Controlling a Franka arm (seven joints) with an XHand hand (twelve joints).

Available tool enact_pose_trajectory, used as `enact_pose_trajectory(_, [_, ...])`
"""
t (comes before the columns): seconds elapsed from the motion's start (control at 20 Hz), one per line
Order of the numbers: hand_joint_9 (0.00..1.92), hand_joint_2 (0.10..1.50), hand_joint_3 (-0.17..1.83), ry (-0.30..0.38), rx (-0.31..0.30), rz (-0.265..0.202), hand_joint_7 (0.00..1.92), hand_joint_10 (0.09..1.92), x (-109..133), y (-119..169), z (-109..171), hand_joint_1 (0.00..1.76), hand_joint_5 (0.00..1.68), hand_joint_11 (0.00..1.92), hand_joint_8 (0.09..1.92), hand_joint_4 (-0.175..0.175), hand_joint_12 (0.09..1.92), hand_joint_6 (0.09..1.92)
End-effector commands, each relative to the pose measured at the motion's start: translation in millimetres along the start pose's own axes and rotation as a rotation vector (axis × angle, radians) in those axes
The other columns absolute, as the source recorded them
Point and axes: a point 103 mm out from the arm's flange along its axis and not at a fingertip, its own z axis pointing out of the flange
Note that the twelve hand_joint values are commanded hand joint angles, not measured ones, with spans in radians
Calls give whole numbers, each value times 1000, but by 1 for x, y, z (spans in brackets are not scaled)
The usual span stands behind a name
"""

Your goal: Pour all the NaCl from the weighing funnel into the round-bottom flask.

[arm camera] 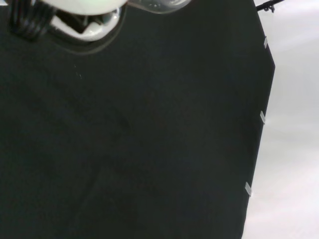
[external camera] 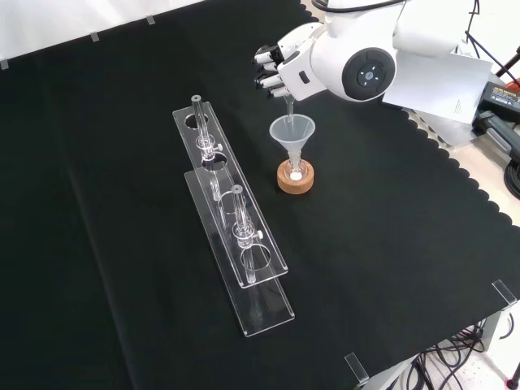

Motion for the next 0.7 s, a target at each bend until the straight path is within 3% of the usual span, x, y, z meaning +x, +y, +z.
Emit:
enact_pose_trajectory(0.05, [1224, 670, 643, 38, -7, 1, 779, 142, -2, 0, 4, 1113, 1259, 1050, 604, 175, 896, 695])
enact_pose_trajectory(0.4, [1225, 670, 643, 131, -27, 9, 778, 140, -6, 0, 13, 1113, 1259, 1051, 606, 175, 895, 695])
enact_pose_trajectory(0.7, [1227, 670, 643, 282, -24, 15, 780, 138, -16, 1, 25, 1113, 1259, 1052, 608, 175, 893, 695])
